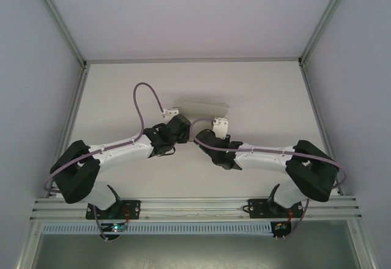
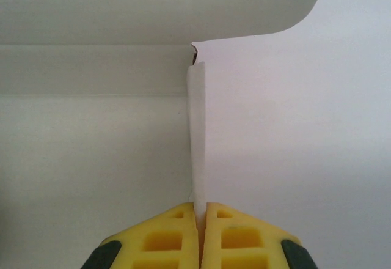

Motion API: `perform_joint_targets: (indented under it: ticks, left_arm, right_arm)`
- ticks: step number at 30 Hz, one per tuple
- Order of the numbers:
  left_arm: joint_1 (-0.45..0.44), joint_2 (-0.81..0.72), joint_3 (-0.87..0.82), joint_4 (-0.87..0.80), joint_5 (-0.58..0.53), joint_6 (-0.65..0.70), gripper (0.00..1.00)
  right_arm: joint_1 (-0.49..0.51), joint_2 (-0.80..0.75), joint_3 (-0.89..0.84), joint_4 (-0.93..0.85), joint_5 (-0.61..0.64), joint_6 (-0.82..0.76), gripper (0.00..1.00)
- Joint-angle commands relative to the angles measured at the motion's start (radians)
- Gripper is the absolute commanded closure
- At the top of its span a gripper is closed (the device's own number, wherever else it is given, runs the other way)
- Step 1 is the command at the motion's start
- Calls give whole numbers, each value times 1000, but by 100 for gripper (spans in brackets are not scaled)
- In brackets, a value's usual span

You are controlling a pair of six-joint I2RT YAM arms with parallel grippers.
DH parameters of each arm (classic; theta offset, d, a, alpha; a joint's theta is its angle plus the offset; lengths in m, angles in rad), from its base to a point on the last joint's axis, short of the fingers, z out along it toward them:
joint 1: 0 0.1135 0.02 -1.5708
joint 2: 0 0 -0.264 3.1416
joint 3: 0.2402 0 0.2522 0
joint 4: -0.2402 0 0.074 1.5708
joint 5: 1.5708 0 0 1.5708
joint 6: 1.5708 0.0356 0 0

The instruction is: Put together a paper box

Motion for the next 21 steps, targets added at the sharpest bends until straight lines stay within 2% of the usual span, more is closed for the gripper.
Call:
perform_joint_targets:
  ticks: [1, 7, 10, 14, 15, 17, 21]
  left_arm:
    - [-4, -13, 17, -36, -110, 14, 50]
    - [-16, 42, 86, -120, -193, 18, 58]
    - [-25, 44, 90, -142, -239, 20, 70]
    - [-30, 61, 75, -149, -270, 19, 71]
    - [-34, 71, 67, -142, -282, 25, 74]
    - [-40, 96, 63, -154, -329, 24, 85]
    - [-71, 167, 106, -250, -491, 34, 91]
  right_arm:
    - [28, -23, -5, 33, 57, -41, 100]
    - [41, -11, 14, -7, 98, -30, 100]
    - [43, -19, 11, -25, 118, -10, 100]
    - [42, -59, -17, -1, 141, -11, 100]
    - [42, -69, -24, 11, 141, -21, 100]
    - [42, -86, -35, 29, 134, -34, 100]
    - [42, -101, -33, 16, 144, -50, 100]
